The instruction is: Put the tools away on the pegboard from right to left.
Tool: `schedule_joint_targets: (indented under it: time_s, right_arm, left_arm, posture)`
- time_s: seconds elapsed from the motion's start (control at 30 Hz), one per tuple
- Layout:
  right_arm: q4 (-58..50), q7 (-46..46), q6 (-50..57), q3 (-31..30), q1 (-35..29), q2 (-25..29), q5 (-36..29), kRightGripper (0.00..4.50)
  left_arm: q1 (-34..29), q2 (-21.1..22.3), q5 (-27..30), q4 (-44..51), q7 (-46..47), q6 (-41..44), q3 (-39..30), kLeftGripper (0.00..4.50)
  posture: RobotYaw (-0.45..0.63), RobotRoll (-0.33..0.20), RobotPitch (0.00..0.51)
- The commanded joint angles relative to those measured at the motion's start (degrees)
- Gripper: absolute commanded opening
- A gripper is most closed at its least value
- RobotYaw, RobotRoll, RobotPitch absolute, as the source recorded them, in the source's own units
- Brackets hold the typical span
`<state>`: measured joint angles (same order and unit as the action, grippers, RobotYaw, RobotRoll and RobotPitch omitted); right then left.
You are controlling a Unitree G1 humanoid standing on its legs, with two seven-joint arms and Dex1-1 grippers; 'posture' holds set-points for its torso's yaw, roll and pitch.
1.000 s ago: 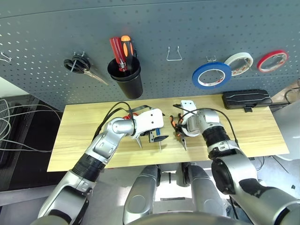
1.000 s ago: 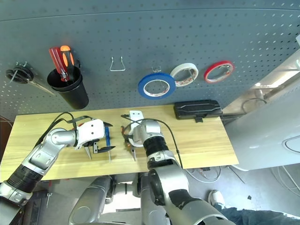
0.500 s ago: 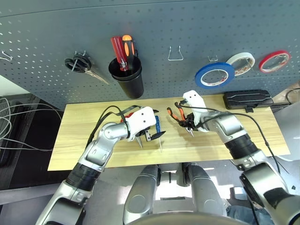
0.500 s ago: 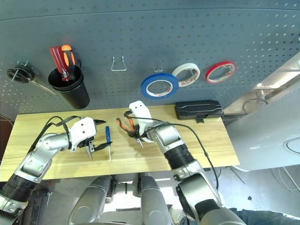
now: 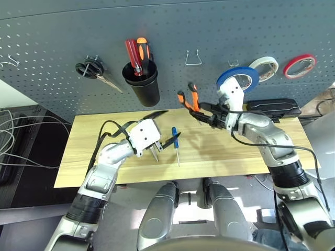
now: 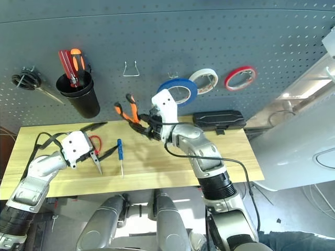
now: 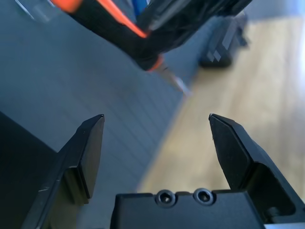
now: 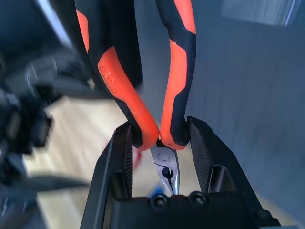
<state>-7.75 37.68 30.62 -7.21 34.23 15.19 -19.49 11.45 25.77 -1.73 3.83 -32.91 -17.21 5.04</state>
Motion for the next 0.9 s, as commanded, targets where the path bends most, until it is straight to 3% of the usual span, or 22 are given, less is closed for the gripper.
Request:
schedule_joint_targets:
  time_s: [0.03, 0.23, 0.37, 0.6, 0.9]
  right_arm:
    - [-3.1, -0.91, -2.64, 2.01, 3.25, -2.17, -2.12, 1.85]
    - [-5.38, -6.1, -2.63, 5.18, 12.74, -7.12, -4.55, 1.85]
    - [-1.34, -8.05, -8.6, 5.36, 17.82, -8.22, -1.14, 1.85]
    - [10.32, -9.32, -22.35, 2.56, 18.75, -7.95, 7.79, 1.85]
    - [18.67, -11.41, -29.8, 1.55, 18.05, -10.96, 11.59, 1.85]
  left_arm:
    - [0.63, -0.66, 0.4, -1.52, 1.5, -3.47, -0.81, 4.5]
    - [2.35, -0.93, 1.71, -2.36, 2.27, -5.22, -1.31, 4.5]
    - [3.77, -1.57, 2.39, -2.84, 2.34, -4.72, -1.05, 4.5]
    - [5.99, -2.65, 1.91, -3.51, 2.34, -4.2, -0.21, 4.5]
    - [7.39, -2.88, 2.12, -3.99, 1.92, -3.15, 0.22, 4.5]
  posture:
    - [0.02, 0.0, 0.26]
    - [0.01, 0.0, 0.249]
    - [0.01, 0.0, 0.241]
    - [0.03, 0.0, 0.236]
    - [0.03, 0.0, 0.243]
